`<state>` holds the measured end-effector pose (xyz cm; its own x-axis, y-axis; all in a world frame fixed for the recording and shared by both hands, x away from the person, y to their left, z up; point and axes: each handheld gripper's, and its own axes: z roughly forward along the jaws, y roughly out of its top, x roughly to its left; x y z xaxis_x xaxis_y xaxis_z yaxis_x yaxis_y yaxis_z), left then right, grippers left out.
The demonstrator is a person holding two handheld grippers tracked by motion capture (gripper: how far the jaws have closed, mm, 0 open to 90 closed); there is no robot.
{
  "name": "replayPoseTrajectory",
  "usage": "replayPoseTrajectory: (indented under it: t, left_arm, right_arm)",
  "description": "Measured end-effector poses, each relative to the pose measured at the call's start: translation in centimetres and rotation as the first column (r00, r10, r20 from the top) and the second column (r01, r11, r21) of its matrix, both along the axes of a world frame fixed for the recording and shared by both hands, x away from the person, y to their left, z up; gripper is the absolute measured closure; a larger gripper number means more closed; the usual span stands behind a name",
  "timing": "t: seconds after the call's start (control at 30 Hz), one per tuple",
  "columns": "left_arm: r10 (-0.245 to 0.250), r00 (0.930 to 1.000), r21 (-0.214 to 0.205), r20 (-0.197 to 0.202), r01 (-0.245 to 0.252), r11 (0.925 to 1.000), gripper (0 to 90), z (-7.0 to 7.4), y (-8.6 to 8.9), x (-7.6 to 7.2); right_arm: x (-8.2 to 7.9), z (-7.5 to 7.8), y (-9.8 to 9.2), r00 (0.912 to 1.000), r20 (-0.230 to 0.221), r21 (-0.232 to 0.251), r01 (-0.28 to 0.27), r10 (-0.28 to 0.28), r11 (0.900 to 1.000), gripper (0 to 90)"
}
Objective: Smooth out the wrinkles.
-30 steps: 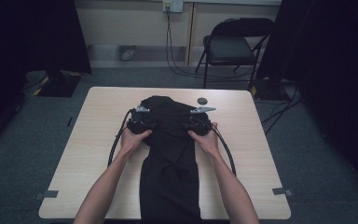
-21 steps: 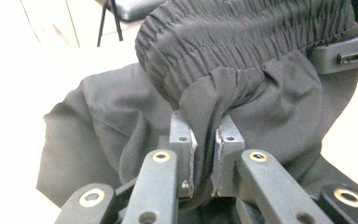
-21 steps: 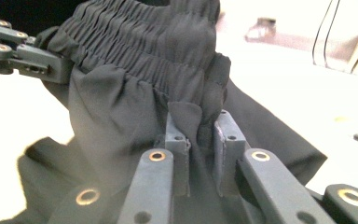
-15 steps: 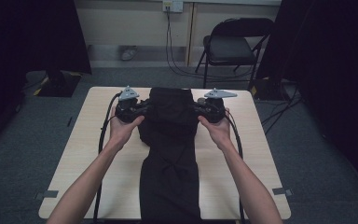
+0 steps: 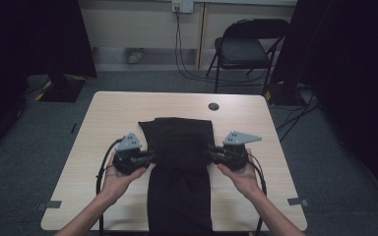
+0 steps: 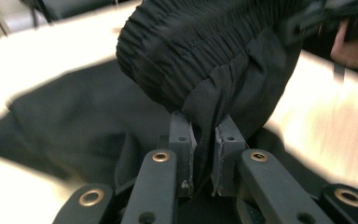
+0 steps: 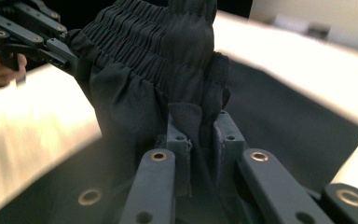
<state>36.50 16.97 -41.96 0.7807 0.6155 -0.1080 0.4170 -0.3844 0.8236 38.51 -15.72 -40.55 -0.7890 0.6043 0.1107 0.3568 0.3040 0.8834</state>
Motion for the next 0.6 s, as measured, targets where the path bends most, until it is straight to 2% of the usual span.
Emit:
replayPoseTrajectory:
  t: [0.03,0.07,0.13,0.2,0.23,0.27,0.3,0.33,0.43,0.5,0.6]
  left_arm:
    - [-0.021,0.9995,0.053,-0.025,0.022,0.9984,80.5,-1.2,-0.2,-0.1]
    - [-0.032,0.9982,0.086,-0.05,0.036,0.9957,80.4,-2.2,-0.4,-0.2]
    - [-0.03,0.9947,0.112,-0.099,0.041,0.9929,80.3,-4.1,-0.6,-0.1]
    - [-0.021,0.9917,0.166,-0.127,0.042,0.9853,80.4,-5.1,-1.0,0.2]
    - [-0.01,0.9914,0.177,-0.13,0.033,0.9836,80.4,-5.5,-1.2,0.6]
    - [0.003,0.9913,0.191,-0.132,0.022,0.9813,80.3,-5.9,-1.2,1.0]
    - [0.013,0.9891,0.182,-0.146,0.014,0.9832,80.4,-6.3,-1.3,1.5]
    - [0.021,0.9898,0.183,-0.141,0.006,0.983,80.4,-6.5,-1.3,1.9]
    - [0.057,0.9937,0.21,-0.096,-0.036,0.9771,80.3,-6.6,-1.6,3.6]
    - [0.094,0.9922,0.197,-0.082,-0.076,0.9775,80.3,-6.8,-1.7,4.9]
    - [0.127,0.9912,0.211,-0.036,-0.117,0.9705,80.3,-7.0,-2.1,7.0]
  right_arm:
    - [-0.4,-1.2,0.0,0.9996,-0.028,-0.011,-0.005,0.005,0.9999,79.9]
    - [-0.7,-2.4,0.0,0.9985,-0.054,-0.027,-0.013,0.011,0.9996,79.9]
    - [-1.2,-4.6,0.4,0.9953,-0.094,-0.075,-0.032,0.024,0.9967,79.9]
    - [-1.3,-6.2,0.7,0.9924,-0.12,-0.115,-0.042,0.028,0.9925,79.9]
    - [-1.1,-6.7,0.9,0.9915,-0.128,-0.131,-0.04,0.023,0.9906,79.8]
    - [-0.7,-7.1,0.9,0.9907,-0.135,-0.129,-0.039,0.021,0.9909,79.7]
    - [-0.3,-7.6,0.9,0.9895,-0.144,-0.131,-0.031,0.012,0.9909,79.7]
    - [0.3,-8.2,1.0,0.9893,-0.146,-0.146,-0.017,-0.004,0.9891,79.7]
    - [1.9,-8.9,1.1,0.9891,-0.144,-0.139,0.01,-0.03,0.9902,79.8]
    - [3.4,-9.0,1.4,0.9924,-0.112,-0.163,0.034,-0.052,0.9861,79.8]
    - [5.3,-9.3,1.5,0.9908,-0.105,-0.146,0.07,-0.086,0.9868,79.8]
